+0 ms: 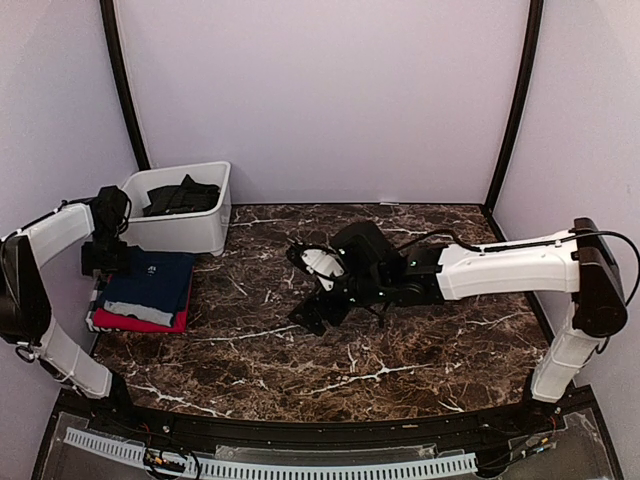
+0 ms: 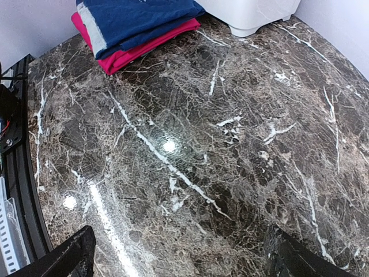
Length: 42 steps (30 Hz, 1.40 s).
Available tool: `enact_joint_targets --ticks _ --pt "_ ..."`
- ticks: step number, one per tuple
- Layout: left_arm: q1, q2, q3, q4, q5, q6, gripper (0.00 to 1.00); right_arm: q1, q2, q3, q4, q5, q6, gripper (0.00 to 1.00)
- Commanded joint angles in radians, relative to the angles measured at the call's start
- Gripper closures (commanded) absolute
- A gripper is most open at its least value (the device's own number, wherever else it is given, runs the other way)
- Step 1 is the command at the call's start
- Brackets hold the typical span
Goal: Fold and stack the mixed laundry pile
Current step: Place the square-folded T-shirt at the corner of the board, then pick up the crumpled shirt from the bin.
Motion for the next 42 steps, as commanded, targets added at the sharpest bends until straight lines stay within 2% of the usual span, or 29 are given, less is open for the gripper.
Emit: enact_joint_targets --ticks 1,4,6,7,9,16,23,26,31,40,42 --pt "0.078 -0.174 0.024 0.006 0.034 -0.026 0.22 -0.041 -0.061 -0.004 0.010 -0.012 0.021 0.01" --pt "0.109 -0.206 0.034 0.011 0.062 -0.035 0.17 -0.061 -0.082 -0.013 0.007 -0.002 0.031 0.01" --pt "0.110 -0.216 0.052 0.005 0.110 -0.046 0.10 -0.077 -0.103 -0.022 0.006 0.009 0.041 0.02" --pt "0.110 -0.217 0.062 -0.002 0.161 -0.053 0.04 -0.084 -0.115 -0.027 0.006 0.011 0.047 0.01" --pt "0.110 -0.220 0.093 -0.016 0.234 -0.061 0.01 -0.103 -0.147 -0.041 0.007 0.011 0.058 0.01" --pt "0.109 -0.296 0.222 0.030 0.422 -0.064 0.01 -0.246 -0.303 -0.110 0.004 -0.033 0.124 0.01" --pt "0.109 -0.201 0.418 0.024 0.576 -0.058 0.01 -0.403 -0.467 -0.154 -0.060 -0.064 0.147 0.02" --pt "0.097 -0.137 0.471 0.049 0.653 -0.059 0.01 -0.485 -0.547 -0.184 -0.072 -0.101 0.167 0.01" --pt "0.039 0.003 0.641 0.063 0.678 -0.031 0.01 -0.570 -0.638 -0.219 -0.113 -0.130 0.181 0.01" --pt "0.005 0.475 1.122 -0.028 0.674 0.029 0.01 -0.616 -0.680 -0.264 -0.135 -0.149 0.199 0.01" --pt "0.005 0.569 1.185 -0.034 0.658 0.033 0.01 -0.619 -0.676 -0.268 -0.134 -0.154 0.204 0.01"
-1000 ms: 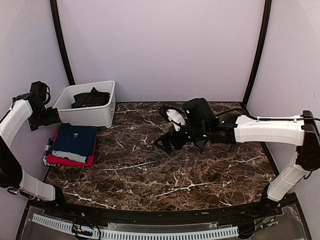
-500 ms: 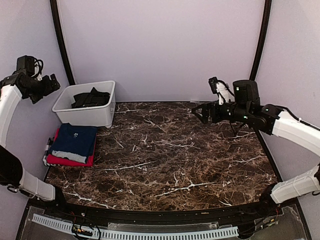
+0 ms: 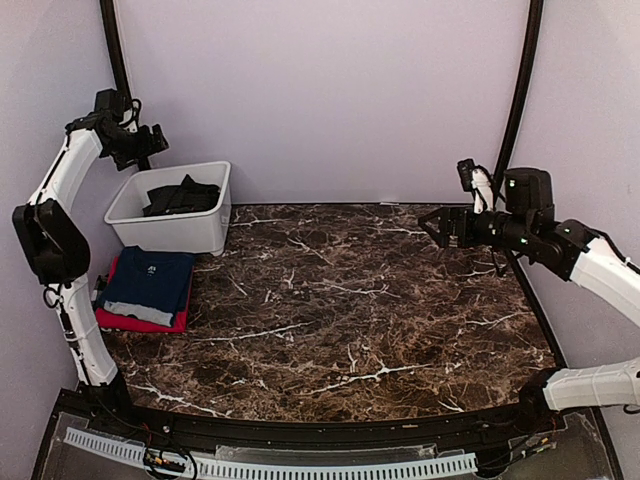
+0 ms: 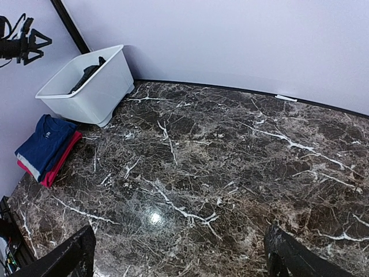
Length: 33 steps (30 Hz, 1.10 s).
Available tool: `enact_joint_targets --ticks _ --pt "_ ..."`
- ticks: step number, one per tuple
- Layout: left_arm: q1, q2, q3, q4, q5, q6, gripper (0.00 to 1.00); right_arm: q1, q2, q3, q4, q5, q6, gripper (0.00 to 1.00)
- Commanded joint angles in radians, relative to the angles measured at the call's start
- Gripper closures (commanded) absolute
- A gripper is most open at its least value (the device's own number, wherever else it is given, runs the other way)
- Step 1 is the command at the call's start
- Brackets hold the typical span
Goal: Fold and stack the mixed laundry pile
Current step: Pick up the crumpled shirt from the bin.
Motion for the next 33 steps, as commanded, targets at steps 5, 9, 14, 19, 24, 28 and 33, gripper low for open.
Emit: enact_joint_targets --ticks 5,9,14,19,24,28,33 --pt "0.002 0.293 0.171 0.010 -0.084 0.063 0.01 -0.017 0.024 -0.016 0.027 -0.049 0.039 0.01" --pt "0.003 0.453 0.295 -0.036 -0.139 0.079 0.01 -0.018 0.050 -0.027 0.053 -0.065 0.057 0.01" --pt "0.002 0.595 0.359 -0.025 -0.150 0.087 0.01 -0.020 0.067 -0.027 0.059 -0.068 0.064 0.01" --pt "0.002 0.699 0.409 -0.015 -0.140 0.090 0.01 -0.022 0.067 -0.021 0.043 -0.061 0.061 0.01" --pt "0.002 0.739 0.422 0.009 -0.097 0.086 0.33 -0.024 0.062 -0.020 0.033 -0.059 0.072 0.01" --pt "-0.002 0.666 0.419 0.036 -0.080 0.081 0.96 -0.024 0.062 -0.027 0.038 -0.079 0.083 0.01" --pt "-0.001 0.478 0.423 0.061 -0.003 0.061 1.00 -0.024 0.066 -0.031 0.055 -0.127 0.098 0.01"
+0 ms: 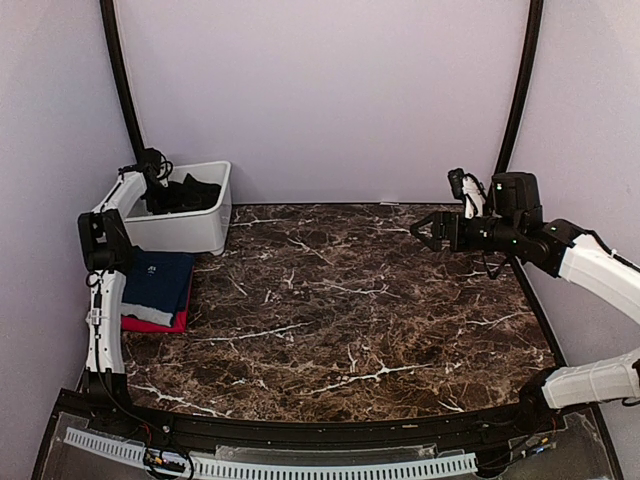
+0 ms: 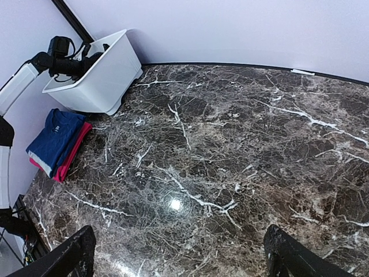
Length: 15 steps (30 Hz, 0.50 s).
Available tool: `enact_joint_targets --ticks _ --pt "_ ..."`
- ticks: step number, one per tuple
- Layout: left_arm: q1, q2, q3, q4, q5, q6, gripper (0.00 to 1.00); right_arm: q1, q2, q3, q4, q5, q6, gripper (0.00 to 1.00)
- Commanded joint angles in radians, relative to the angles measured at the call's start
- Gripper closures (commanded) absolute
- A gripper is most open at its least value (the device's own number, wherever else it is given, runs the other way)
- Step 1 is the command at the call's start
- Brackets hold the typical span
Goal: Fold and stack the mixed laundry pile
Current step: Pick up the crumpled shirt from the bin, then place the crumpled shirt at the center of the board.
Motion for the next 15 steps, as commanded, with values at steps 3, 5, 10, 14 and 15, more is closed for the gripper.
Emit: enact_joint_targets --ticks 3,5,10,14,15 --pt "-0.010 -0.337 0.023 0.061 0.166 -0.047 1.00 -0.006 -0.009 -0.016 0.048 -0.066 0.027 0.02" --pt "-0.009 -0.407 0.024 0.076 0.218 -0.078 1.00 -0.005 -0.016 -0.014 0.046 -0.073 0.026 0.02" --pt "-0.029 -0.538 0.023 0.167 0.423 -0.205 1.00 -0.007 -0.064 -0.022 0.034 -0.076 0.022 0.01" --pt "-0.098 -0.617 0.024 0.242 0.489 -0.260 1.00 -0.006 -0.116 -0.035 0.016 -0.065 0.023 0.01" --pt "-0.107 -0.630 0.024 0.253 0.494 -0.266 1.00 -0.006 -0.129 -0.038 0.010 -0.061 0.022 0.01"
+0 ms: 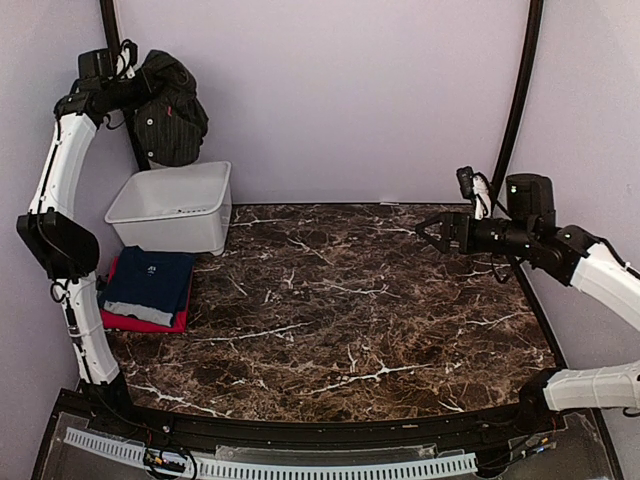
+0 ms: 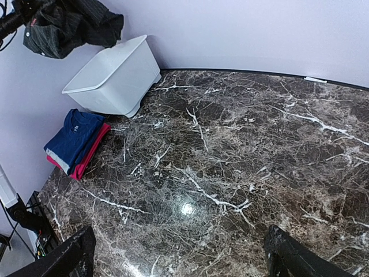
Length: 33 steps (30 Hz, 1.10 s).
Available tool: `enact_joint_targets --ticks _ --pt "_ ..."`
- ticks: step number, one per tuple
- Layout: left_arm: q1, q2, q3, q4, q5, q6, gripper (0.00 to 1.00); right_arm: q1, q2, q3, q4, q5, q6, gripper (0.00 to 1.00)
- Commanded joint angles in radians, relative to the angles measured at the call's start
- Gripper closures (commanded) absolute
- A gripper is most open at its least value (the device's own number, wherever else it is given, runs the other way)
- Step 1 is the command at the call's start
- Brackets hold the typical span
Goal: Fold and stack the mixed laundry pile
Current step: Place the crumpled shirt at the center of the board, then pick up the crumpled shirt from the center of the board.
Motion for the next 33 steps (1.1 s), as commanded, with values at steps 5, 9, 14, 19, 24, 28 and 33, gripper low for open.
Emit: enact_joint_targets --ticks 5,9,14,19,24,28,33 --pt "-0.236 -0.139 0.010 0.218 0.198 -0.180 1.00 -0.005 -0.107 -0.025 -0.017 0.031 -0.003 0.02" --pt "-0.387 -0.133 -0.014 0.284 0.239 -0.235 1.00 -0.005 -0.138 -0.036 -0.024 0.053 0.003 0.01" --pt "-0.561 -0.074 -0.047 0.226 0.265 -0.131 0.52 -0.005 -0.170 -0.037 -0.047 0.078 0.008 0.01" --pt "-0.520 -0.088 -0.185 -0.007 0.134 -0.046 0.16 -0.006 -0.198 -0.029 -0.095 0.114 -0.011 0.01" --pt "-0.487 -0.248 -0.474 0.079 0.053 -0.003 0.02 -0.008 -0.177 -0.055 -0.085 0.100 -0.013 0.01" --pt "-0.495 -0.306 -0.658 0.086 0.034 0.041 0.01 -0.008 -0.117 -0.068 -0.075 0.077 -0.012 0.01" --pt "-0.564 -0.360 -0.865 0.133 0.008 0.099 0.05 -0.009 0.016 -0.058 -0.075 0.060 -0.027 0.01"
